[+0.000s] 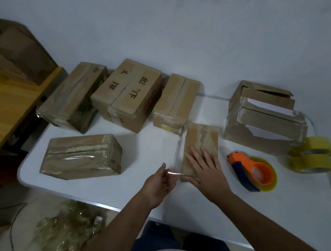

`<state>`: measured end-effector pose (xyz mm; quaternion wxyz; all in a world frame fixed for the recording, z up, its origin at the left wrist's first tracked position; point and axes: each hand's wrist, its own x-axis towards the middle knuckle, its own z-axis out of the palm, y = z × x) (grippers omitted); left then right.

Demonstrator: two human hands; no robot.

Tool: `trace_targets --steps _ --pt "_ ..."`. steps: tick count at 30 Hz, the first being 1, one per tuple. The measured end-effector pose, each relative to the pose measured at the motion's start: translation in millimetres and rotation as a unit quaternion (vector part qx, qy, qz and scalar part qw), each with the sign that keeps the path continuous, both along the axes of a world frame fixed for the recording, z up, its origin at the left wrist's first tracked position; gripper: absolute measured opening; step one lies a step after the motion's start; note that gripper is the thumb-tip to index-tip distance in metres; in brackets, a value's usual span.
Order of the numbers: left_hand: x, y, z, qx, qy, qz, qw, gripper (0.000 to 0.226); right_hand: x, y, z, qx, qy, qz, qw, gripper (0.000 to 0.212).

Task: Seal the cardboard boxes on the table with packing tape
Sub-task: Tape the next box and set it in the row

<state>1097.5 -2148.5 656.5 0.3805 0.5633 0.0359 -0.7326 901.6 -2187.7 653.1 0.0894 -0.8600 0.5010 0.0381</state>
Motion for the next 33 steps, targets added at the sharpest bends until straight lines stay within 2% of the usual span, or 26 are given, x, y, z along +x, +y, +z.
trace_targets --steps 3,7,9,12,21,28,33 --pt "5 3 4 -0.065 -0.056 -0.035 0.996 0.024 2 9 -2 -0.008 -0.008 -0.019 1.000 0.076" --pt "8 7 10 -0.136 -0.125 -0.090 0.979 0.033 3 14 -1 -0.015 -0.018 -0.023 0.999 0.075" --pt "9 7 9 -0.152 -0.168 -0.101 0.969 0.025 5 14 -3 -0.018 -0.010 -0.027 0.999 0.074" --pt "10 5 4 -0.149 -0.207 -0.091 0.963 0.015 9 13 -5 -0.021 0.006 -0.029 0.999 0.074" --pt "-15 -3 -12 -0.162 -0.269 -0.077 0.946 0.015 8 14 -6 -0.026 -0.002 -0.034 0.999 0.073" --pt "-43 -11 -22 -0.182 -0.299 -0.119 0.929 0.012 8 14 -6 -0.031 -0.009 -0.035 0.999 0.071" --pt "-47 -15 -31 -0.168 -0.330 -0.164 0.914 0.015 6 13 -8 -0.045 0.000 -0.027 0.999 0.084"
